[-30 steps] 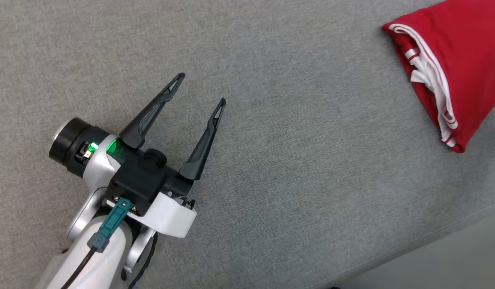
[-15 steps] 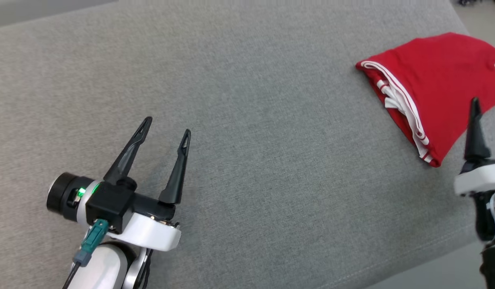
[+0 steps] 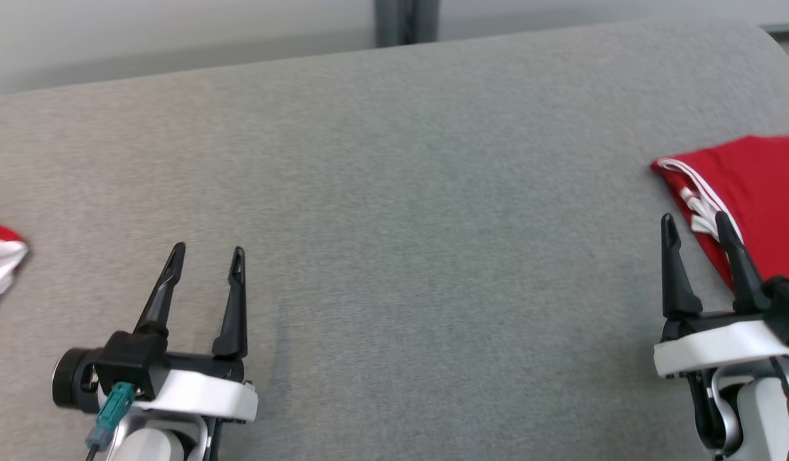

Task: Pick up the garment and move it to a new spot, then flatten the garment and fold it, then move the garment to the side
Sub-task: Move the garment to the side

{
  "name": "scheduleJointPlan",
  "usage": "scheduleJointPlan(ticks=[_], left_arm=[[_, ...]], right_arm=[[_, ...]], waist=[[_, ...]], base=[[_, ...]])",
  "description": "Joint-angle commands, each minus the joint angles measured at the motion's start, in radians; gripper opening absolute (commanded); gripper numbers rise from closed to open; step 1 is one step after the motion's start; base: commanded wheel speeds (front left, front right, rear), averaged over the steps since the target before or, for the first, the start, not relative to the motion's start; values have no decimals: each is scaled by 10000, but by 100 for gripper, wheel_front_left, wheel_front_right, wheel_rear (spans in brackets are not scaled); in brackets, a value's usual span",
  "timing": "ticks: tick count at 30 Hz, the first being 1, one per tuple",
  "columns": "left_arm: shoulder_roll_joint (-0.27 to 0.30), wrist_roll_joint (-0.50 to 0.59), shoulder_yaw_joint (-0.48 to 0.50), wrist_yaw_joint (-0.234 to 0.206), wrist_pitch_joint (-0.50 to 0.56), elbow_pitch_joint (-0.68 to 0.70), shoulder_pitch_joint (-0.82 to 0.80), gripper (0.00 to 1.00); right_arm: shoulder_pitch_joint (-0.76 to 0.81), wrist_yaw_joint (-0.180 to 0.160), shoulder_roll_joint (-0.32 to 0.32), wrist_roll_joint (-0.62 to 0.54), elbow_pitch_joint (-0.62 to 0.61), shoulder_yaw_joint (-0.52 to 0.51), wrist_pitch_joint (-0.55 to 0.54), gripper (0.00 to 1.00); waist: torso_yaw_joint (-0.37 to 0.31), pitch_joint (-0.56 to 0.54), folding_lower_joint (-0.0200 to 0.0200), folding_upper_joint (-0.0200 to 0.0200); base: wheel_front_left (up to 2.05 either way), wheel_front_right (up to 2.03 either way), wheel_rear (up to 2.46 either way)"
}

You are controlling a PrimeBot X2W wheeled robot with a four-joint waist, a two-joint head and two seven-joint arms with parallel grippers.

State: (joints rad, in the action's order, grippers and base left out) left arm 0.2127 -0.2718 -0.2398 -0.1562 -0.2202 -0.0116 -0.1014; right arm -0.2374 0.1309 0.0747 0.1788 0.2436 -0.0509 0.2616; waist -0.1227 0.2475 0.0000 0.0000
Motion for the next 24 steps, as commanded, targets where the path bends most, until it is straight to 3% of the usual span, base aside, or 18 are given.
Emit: scheduleJointPlan(ticks=[1, 8, 24], left_arm=[[10, -43, 61, -51, -74, -34, 103, 100], [45, -350, 465, -205, -263, -511, 666, 100], [196, -482, 186, -101, -114, -820, 1822, 100]], right_arm=[[163, -3, 47, -43, -59, -5, 49, 100], [891, -3, -78, -200, -377, 95, -30, 100], [2802, -1, -194, -307, -1611, -97, -870, 100]], waist=[[505, -459, 0, 0], [1009, -1162, 0, 0], [1017, -2454, 0, 0]], base=[[0, 0, 0], [0, 0, 0], [0, 0, 0]])
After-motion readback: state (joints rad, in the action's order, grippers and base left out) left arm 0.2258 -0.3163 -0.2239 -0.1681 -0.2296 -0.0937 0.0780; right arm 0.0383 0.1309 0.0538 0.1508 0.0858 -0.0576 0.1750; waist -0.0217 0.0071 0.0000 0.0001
